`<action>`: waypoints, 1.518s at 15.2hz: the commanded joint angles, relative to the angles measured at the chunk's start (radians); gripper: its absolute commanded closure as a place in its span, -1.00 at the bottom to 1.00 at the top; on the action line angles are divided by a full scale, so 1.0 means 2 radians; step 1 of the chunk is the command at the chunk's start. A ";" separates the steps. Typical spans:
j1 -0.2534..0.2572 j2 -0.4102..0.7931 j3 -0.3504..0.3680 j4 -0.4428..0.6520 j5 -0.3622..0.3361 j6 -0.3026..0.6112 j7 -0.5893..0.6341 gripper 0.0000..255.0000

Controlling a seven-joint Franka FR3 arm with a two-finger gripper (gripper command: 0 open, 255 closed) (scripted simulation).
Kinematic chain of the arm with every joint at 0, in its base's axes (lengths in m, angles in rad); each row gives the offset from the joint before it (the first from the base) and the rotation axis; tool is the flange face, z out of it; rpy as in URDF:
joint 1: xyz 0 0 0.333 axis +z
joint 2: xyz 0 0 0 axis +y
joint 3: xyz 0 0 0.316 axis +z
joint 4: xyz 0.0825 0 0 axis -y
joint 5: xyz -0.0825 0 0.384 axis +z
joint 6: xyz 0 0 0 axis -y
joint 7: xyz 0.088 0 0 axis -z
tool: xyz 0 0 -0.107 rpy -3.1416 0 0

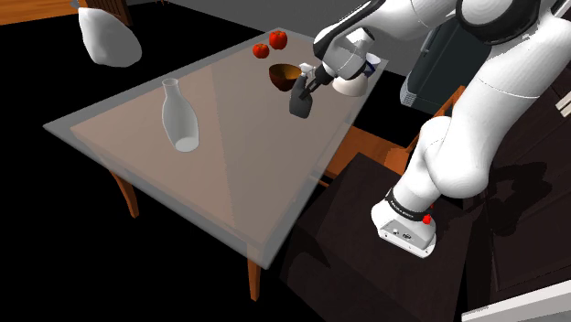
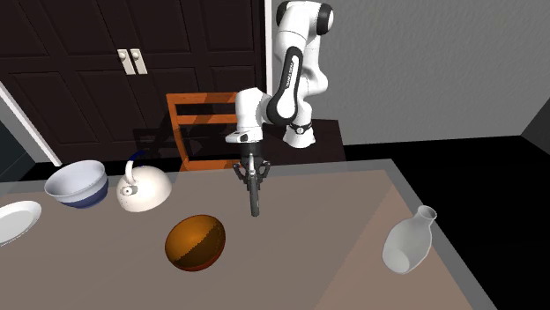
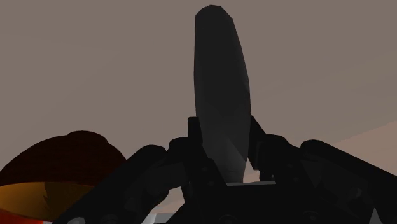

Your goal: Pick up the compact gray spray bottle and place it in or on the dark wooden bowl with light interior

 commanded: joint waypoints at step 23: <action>-0.078 -0.137 0.056 0.023 -0.323 -0.090 0.273 1.00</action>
